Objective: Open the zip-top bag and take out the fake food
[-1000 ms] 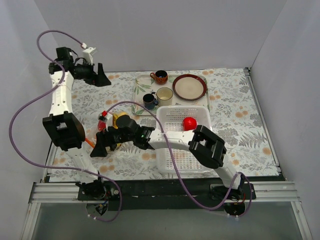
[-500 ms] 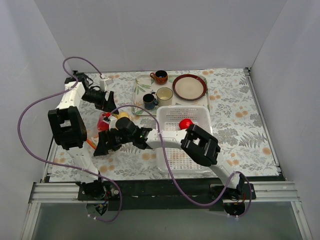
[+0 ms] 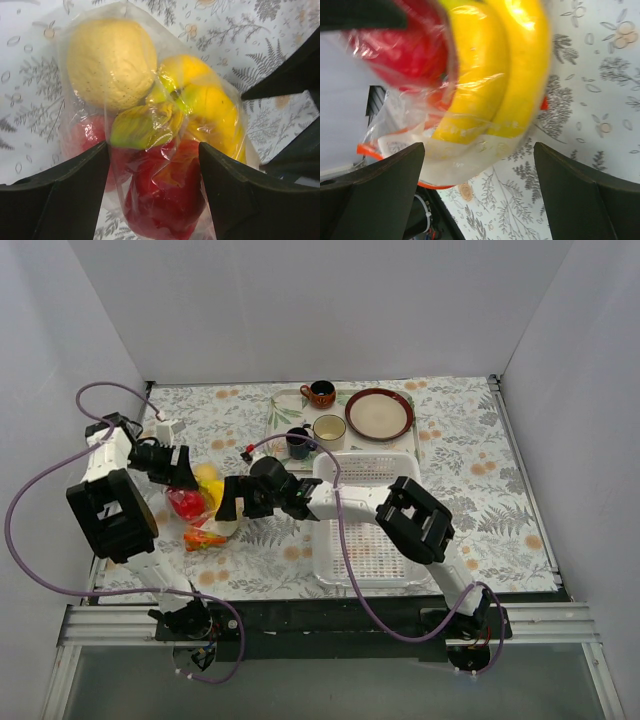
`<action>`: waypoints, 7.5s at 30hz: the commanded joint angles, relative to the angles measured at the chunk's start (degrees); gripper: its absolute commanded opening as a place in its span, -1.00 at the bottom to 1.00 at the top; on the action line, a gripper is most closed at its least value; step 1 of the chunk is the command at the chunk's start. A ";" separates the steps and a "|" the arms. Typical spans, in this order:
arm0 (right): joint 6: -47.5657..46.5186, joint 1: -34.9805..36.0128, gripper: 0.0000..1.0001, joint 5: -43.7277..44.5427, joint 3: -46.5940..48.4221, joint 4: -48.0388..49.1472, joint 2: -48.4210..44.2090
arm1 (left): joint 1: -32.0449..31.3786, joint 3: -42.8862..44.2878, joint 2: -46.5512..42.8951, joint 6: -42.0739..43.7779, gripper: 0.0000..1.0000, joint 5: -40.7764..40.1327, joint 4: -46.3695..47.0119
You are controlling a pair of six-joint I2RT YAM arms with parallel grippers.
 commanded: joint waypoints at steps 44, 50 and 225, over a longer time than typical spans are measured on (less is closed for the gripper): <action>-5.69 4.65 0.72 -13.09 9.26 -5.74 3.51 | 15.07 -30.42 -23.92 -25.02 0.16 -15.80 24.17; -13.15 4.21 0.64 4.53 19.63 -18.67 5.99 | 15.07 -28.40 -23.30 -24.50 0.18 -13.35 21.63; -7.62 12.21 0.97 38.51 -0.57 -48.41 -11.68 | 2.68 -27.60 -16.62 -14.48 -1.00 -4.46 27.07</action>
